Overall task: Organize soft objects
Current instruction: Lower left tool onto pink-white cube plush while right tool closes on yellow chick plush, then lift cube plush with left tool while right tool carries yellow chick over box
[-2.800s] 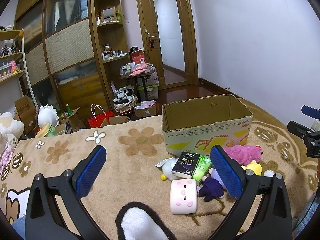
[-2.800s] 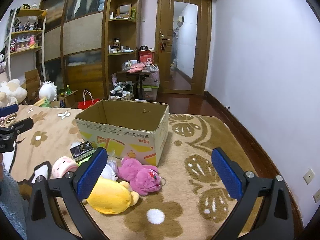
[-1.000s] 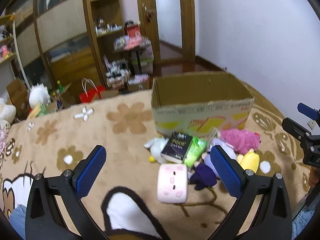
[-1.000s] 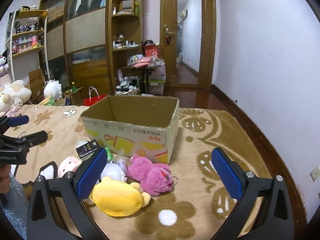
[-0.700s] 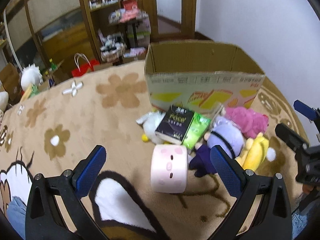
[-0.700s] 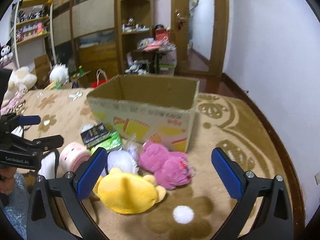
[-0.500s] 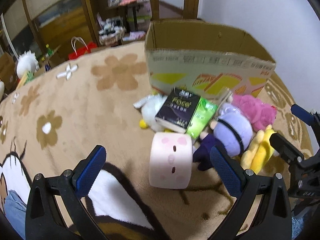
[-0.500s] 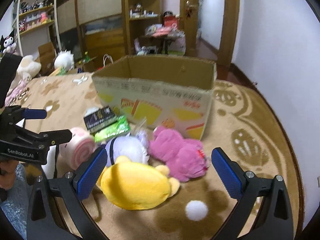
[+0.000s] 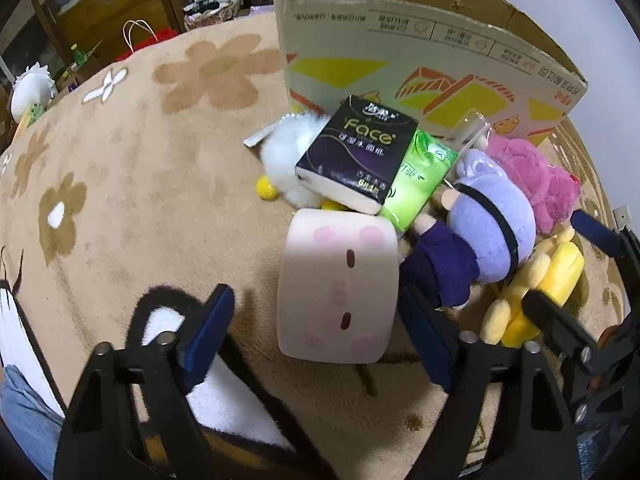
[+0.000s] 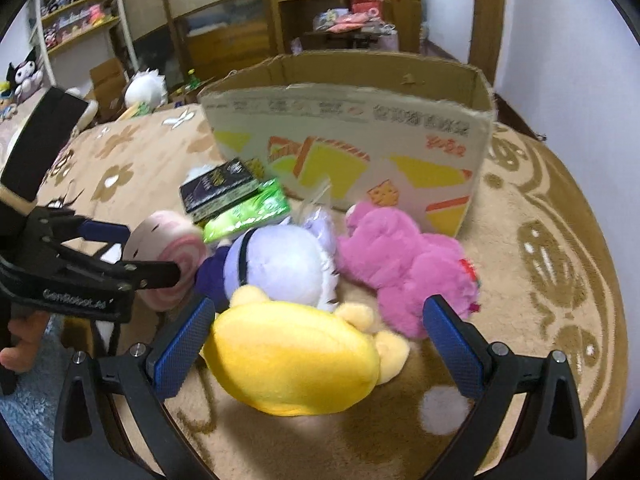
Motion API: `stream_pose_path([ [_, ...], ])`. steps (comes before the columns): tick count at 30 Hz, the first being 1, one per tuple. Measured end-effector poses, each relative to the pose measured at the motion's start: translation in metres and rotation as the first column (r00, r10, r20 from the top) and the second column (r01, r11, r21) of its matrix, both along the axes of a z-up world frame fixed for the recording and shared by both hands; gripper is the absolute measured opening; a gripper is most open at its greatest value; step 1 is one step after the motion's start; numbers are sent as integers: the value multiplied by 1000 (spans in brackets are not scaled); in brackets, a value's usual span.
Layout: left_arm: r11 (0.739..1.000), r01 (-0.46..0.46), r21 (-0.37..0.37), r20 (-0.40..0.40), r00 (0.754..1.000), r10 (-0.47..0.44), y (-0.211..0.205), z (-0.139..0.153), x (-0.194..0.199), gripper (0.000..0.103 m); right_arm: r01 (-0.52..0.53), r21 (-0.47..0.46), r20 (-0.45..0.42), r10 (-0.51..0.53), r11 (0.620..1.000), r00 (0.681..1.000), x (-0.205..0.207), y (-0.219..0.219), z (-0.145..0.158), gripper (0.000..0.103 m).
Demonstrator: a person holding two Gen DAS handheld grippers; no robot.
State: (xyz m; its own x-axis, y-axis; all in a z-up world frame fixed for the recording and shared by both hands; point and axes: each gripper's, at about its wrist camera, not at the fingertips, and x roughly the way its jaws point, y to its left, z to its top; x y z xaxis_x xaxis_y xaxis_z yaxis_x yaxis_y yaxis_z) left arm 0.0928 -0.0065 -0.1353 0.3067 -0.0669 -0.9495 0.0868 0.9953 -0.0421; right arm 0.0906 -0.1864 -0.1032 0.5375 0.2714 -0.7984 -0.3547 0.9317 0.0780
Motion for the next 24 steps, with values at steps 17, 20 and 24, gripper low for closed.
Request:
stream_pose_path([
  [17,1000,17,8,49,999,-18,-5,14,-12,41,-21,9,-44,22,1000,999,-14,8,5,83],
  [20,1000,-24,12,108,994,22,4,29,-18,41,-2,18,6,2,1000,1000,-21,3,19,83],
  [24,998,-58,-5,195,979,57,12,51,-28,41,31,28,95,-34,999,995,-32,-7,41,83],
])
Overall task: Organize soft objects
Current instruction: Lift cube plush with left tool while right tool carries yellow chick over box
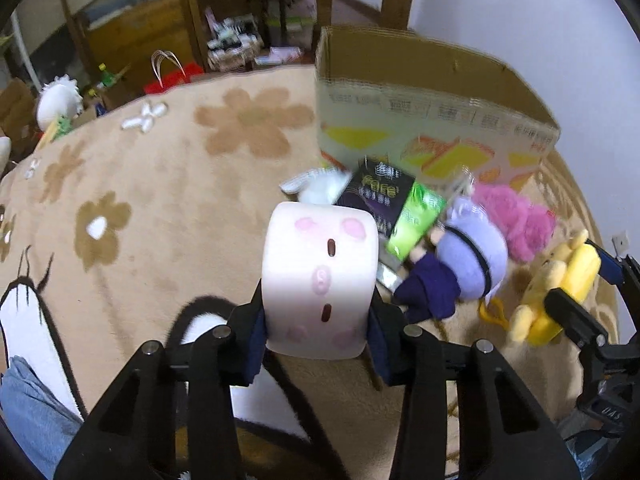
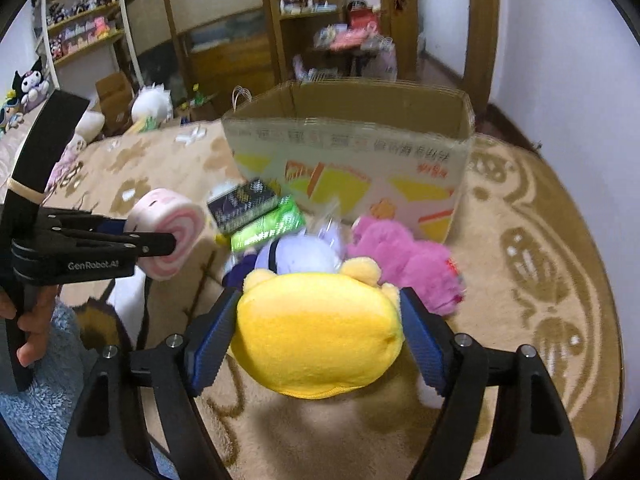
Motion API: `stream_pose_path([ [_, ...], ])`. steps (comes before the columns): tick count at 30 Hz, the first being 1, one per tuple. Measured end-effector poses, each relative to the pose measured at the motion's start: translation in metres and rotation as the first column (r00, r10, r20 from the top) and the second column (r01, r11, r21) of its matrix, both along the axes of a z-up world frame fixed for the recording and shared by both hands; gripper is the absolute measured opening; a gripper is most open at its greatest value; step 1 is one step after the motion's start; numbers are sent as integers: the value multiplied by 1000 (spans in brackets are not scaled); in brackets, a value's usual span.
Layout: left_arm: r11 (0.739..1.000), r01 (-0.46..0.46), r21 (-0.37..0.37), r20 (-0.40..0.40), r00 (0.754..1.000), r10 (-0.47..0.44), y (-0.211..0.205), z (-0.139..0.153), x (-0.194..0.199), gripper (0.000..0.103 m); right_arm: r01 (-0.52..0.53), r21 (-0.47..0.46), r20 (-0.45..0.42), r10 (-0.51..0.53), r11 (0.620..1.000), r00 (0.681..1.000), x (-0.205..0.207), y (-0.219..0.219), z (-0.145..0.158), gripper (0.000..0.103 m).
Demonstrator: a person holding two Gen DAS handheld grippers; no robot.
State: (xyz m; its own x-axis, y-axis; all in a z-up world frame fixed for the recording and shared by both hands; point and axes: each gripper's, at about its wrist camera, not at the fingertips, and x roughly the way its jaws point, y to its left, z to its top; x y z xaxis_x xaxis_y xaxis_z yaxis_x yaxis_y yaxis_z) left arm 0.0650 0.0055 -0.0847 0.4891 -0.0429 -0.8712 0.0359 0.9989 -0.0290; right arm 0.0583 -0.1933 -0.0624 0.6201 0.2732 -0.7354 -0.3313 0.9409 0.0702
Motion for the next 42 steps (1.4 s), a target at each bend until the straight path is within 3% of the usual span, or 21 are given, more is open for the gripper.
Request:
stream_pose_path([
  [6,1000,10,13,175,985,-12,5,37,-21,41,59,3,150,-59,998,987,-10,-10,32,83],
  [12,998,14,68,362,932,-38,-3,71,-37,41,108,13,227,-108,994,968,-5,-14,52,83],
  [18,997,1,81,489,872,-41,-9,96,-36,41,147,19,303,-146,989,942,7,-15,73,83],
  [27,994,-1,110,547,835,-60,-19,110,-5,41,244,4,403,-225,970,887,33,-13,95,83],
  [34,994,12,105,575,815,-70,-27,113,32,42,292,29,427,-276,956,861,65,-20,105,83],
  [42,991,47,124,571,814,-110,-42,102,60,42,304,79,417,-308,950,855,93,-30,106,84],
])
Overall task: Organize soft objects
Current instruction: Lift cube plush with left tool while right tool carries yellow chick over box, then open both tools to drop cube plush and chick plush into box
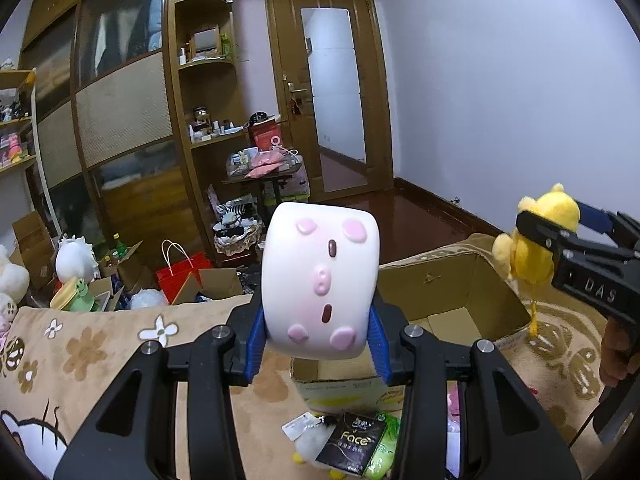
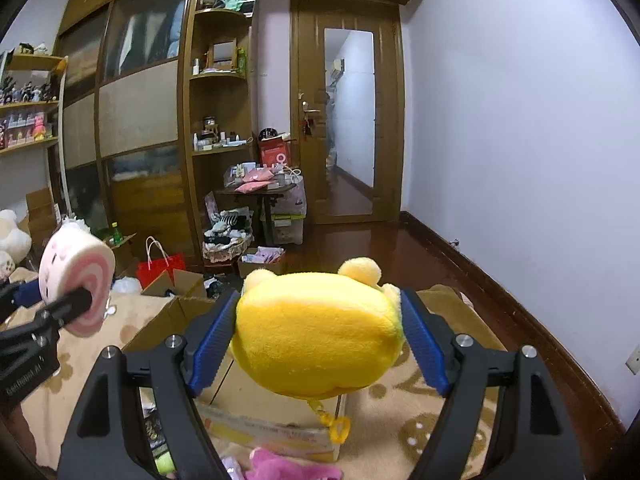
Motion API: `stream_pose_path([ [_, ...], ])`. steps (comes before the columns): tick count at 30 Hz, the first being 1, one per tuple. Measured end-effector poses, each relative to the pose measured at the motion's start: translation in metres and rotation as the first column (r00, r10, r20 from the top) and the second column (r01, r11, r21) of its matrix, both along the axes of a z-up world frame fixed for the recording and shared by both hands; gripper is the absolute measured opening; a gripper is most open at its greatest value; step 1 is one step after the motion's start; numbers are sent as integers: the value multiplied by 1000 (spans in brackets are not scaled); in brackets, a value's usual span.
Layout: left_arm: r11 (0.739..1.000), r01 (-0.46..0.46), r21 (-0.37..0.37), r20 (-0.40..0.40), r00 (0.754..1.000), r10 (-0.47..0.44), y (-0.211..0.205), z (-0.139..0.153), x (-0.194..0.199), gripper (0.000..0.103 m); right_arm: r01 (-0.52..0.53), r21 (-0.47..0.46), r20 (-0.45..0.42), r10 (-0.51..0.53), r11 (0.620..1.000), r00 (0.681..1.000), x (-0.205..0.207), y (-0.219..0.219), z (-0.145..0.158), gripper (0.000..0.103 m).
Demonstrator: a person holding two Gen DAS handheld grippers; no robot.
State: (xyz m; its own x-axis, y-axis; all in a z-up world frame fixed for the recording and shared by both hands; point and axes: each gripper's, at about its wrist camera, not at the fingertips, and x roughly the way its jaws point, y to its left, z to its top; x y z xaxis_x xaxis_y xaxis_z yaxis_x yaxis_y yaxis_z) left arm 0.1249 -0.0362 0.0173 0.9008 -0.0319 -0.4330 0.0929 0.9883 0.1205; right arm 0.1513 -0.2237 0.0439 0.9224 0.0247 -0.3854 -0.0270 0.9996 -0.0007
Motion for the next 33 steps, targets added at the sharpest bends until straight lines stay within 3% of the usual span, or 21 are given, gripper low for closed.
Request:
stream_pose_path([
  [17,1000,-10,-18,-90,996,8,1,-33,39,42,-47,-19,-11,47,999,999,24,15,-21,84],
  [33,999,13,-39,-164,986,-19,-1,-49,59,48,-106,23,-116,108,994,987,41,16,-47,85],
])
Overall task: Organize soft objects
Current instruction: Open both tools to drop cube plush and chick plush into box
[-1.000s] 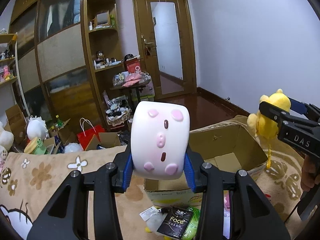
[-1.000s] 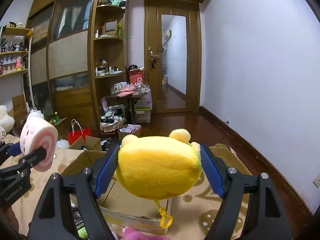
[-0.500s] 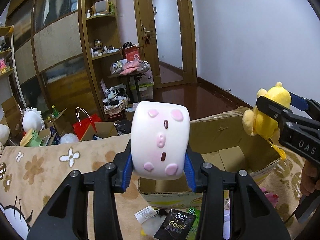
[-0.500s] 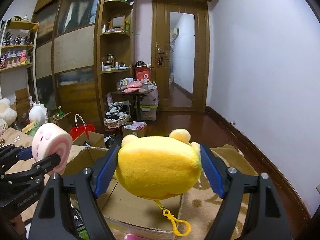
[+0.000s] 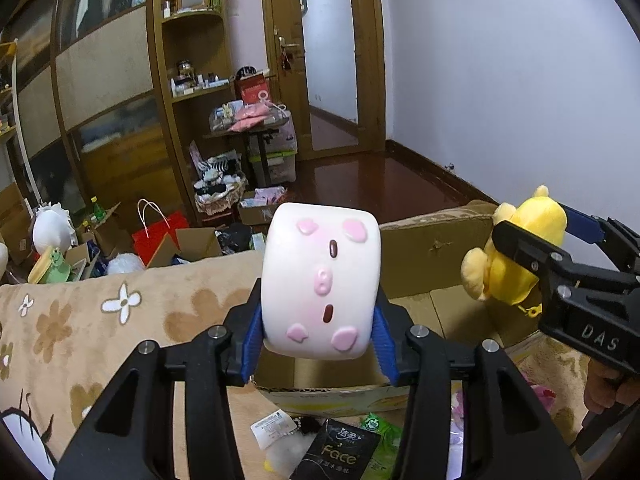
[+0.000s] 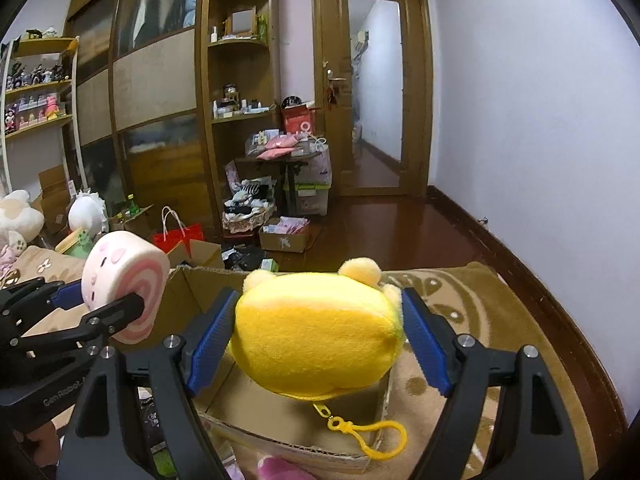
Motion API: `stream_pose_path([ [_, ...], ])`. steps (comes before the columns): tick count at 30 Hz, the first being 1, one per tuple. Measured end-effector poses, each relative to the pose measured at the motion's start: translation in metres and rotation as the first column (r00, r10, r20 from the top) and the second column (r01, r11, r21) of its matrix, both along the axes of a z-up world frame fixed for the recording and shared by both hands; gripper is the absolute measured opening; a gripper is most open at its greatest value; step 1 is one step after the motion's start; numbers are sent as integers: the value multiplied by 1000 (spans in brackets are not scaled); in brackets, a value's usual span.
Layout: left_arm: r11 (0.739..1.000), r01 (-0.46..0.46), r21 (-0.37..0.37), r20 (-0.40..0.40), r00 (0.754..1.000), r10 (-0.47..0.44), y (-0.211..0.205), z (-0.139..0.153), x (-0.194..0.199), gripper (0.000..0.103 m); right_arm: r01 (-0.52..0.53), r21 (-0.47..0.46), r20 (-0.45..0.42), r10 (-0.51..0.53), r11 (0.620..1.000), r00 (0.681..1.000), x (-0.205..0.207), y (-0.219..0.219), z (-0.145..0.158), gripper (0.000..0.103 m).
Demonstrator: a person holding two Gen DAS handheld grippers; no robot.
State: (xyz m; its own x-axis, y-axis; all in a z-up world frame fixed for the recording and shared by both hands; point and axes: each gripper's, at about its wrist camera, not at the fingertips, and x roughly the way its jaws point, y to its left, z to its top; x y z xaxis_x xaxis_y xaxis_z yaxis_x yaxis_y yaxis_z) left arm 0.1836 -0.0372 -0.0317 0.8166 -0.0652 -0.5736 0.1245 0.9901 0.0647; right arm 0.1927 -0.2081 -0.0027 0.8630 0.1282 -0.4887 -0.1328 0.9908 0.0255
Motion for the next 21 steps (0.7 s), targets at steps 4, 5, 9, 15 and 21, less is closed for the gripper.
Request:
stream_pose_path([
  [4,1000,-10,10,28,1000,10,1,0,-2,63,-52,5,-12,52,999,999,-2,5,-6,88],
  [5,1000,-9,11,31,999,9,1,0,-2,69,-54,-7,-17,54,999,998,-2,7,-8,88],
  [9,999,-16,30,30,999,15,1,-1,-3,77,-75,-7,-49,74,997,996,-1,11,-15,90],
  [15,999,-17,38,8,1000,17,7,-2,-6,88,-82,8,-84,83,997,993,3,9,-19,94],
  [21,998,-24,56,-11,1000,25,13,-2,-13,89,-64,28,-65,66,998,996,-7,6,-12,103],
])
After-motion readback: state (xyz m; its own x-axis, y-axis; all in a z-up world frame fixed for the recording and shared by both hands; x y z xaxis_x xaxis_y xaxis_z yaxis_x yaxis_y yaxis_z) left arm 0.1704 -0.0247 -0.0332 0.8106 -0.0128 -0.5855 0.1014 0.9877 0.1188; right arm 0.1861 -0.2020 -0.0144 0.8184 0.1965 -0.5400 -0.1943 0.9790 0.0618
